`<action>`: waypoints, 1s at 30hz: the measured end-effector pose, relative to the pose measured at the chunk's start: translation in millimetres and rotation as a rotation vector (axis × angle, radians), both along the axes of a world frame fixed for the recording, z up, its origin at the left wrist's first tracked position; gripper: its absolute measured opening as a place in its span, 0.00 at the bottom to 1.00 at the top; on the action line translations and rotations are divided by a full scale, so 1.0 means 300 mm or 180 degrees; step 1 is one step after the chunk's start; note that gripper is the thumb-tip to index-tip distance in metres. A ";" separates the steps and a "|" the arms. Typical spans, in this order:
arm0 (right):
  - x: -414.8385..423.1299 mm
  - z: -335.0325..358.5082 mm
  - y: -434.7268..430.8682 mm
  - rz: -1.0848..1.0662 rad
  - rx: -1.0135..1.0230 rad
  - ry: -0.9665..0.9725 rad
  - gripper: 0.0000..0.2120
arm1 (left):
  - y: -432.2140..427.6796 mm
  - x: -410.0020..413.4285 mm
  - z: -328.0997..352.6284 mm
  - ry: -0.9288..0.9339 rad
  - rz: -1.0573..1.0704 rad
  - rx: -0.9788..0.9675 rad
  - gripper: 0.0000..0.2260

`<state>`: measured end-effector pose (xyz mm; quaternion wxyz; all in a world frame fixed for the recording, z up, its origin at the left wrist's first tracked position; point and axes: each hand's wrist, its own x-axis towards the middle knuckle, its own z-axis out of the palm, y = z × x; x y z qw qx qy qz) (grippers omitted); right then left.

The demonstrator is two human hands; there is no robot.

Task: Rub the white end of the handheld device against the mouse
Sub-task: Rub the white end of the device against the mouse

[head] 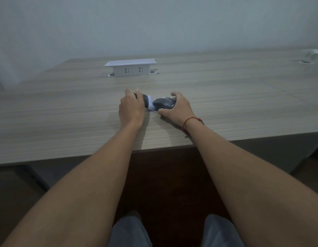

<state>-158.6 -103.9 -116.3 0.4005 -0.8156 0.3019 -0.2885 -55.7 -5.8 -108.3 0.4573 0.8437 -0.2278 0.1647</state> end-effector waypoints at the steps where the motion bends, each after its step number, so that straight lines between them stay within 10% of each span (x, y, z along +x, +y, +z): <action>1: 0.003 -0.001 0.000 -0.0028 -0.0006 0.0015 0.40 | 0.000 -0.006 0.004 -0.0049 -0.0086 -0.0095 0.17; 24: -0.014 0.015 -0.051 0.0530 -0.0104 0.0283 0.39 | 0.004 -0.006 0.018 -0.0003 -0.0244 -0.0709 0.17; 30: 0.032 0.000 -0.021 -0.0334 -0.0071 0.0167 0.37 | 0.003 -0.007 0.020 0.0012 -0.0293 -0.0676 0.16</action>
